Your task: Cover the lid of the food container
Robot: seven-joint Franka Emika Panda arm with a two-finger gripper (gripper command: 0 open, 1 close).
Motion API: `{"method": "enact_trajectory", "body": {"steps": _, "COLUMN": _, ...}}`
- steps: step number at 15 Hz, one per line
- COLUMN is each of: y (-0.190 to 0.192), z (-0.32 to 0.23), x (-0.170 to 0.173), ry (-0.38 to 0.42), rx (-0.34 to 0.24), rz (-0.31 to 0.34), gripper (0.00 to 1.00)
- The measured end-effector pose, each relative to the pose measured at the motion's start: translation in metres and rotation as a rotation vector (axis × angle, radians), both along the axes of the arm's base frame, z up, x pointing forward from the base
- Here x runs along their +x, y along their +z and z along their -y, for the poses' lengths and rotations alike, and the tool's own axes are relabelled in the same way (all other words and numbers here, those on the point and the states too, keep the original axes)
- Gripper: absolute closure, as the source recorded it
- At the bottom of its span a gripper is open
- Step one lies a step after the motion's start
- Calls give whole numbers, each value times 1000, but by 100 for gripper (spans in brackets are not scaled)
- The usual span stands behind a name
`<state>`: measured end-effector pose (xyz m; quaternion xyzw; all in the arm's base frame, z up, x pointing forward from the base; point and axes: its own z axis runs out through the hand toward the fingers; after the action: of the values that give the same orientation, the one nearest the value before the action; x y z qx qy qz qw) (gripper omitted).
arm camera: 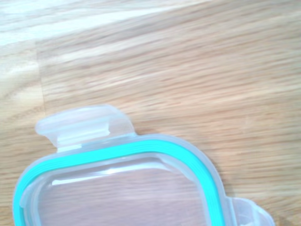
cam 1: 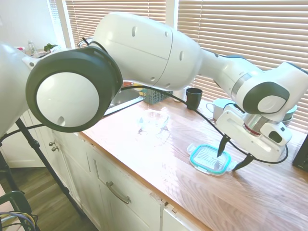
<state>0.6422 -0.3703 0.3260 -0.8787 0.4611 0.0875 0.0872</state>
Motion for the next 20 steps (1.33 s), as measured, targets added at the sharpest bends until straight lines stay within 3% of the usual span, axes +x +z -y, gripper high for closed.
{"method": "enact_trajectory", "body": {"steps": 20, "y": 3, "z": -9, "x": 4, "ry": 7, "rx": 15, "rz": 23, "gripper": 100}}
